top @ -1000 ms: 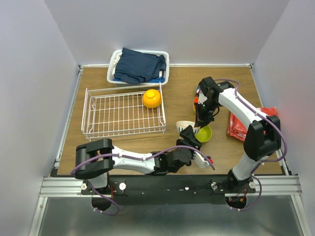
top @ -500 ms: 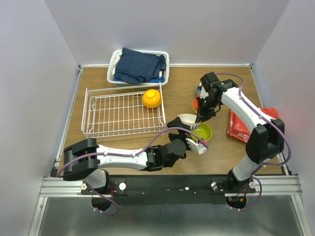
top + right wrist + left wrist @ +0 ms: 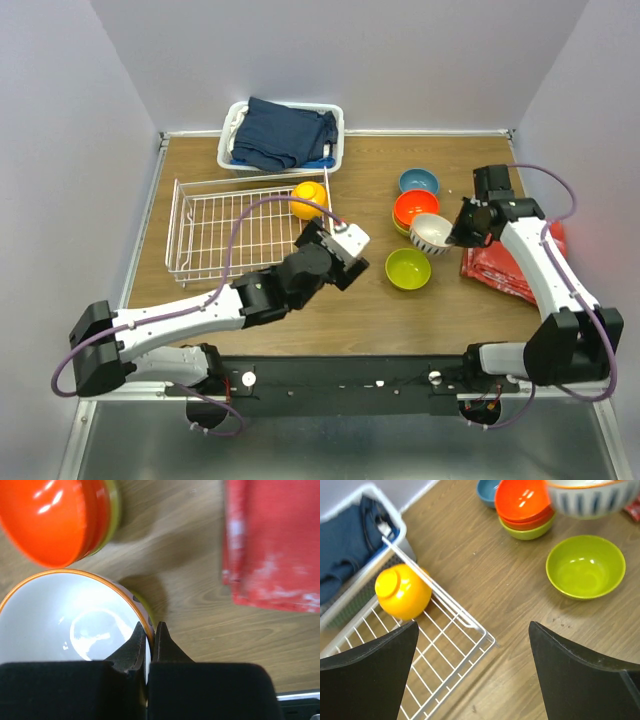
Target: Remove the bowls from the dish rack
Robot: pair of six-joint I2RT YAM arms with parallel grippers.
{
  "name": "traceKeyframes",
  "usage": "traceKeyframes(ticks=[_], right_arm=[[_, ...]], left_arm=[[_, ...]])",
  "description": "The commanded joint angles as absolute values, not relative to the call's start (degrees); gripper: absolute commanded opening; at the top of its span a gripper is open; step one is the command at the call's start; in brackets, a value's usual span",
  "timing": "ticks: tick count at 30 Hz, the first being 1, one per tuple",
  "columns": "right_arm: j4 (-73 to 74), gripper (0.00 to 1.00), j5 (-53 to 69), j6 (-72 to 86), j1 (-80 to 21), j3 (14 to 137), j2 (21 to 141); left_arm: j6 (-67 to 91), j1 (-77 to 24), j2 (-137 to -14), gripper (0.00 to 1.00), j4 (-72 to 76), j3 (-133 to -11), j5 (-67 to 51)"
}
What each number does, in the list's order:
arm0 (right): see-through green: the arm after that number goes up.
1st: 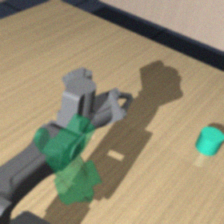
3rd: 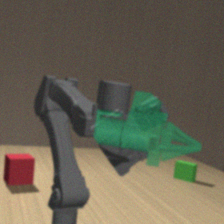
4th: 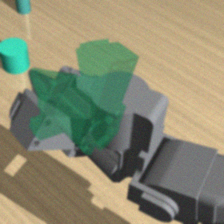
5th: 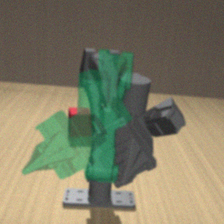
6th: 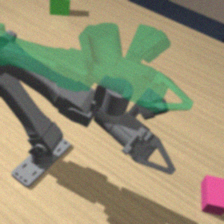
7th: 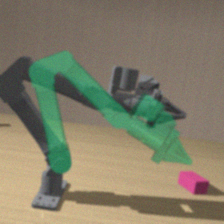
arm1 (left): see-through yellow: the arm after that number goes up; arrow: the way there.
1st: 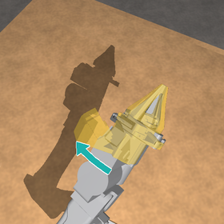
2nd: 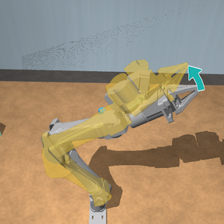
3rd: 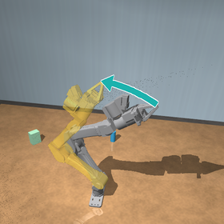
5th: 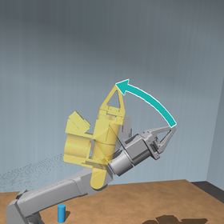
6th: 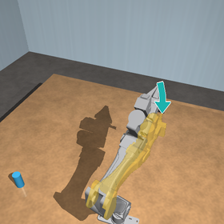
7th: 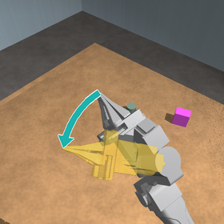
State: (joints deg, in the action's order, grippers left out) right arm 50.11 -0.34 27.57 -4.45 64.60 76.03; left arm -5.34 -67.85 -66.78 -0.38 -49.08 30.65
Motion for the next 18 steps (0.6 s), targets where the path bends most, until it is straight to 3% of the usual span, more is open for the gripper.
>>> traceKeyframes(ticks=[1,10,18], right_arm=[[44.56,0.01,-11.05,32.96,-0.27,58.64,69.27],[38.16,0.01,-12.66,41.04,5.97,46.85,66.09],[28.66,0.01,-8.09,36.84,6.06,41.23,69.69]], left_arm=[[12.12,-58.64,-62.67,0.99,-7.81,-50.53,19.61],[23.55,-43.08,-62.67,0.99,-11.25,-53.26,4.33],[26.98,-35.95,-64.07,0.99,-12.04,-52.56,0.18]])
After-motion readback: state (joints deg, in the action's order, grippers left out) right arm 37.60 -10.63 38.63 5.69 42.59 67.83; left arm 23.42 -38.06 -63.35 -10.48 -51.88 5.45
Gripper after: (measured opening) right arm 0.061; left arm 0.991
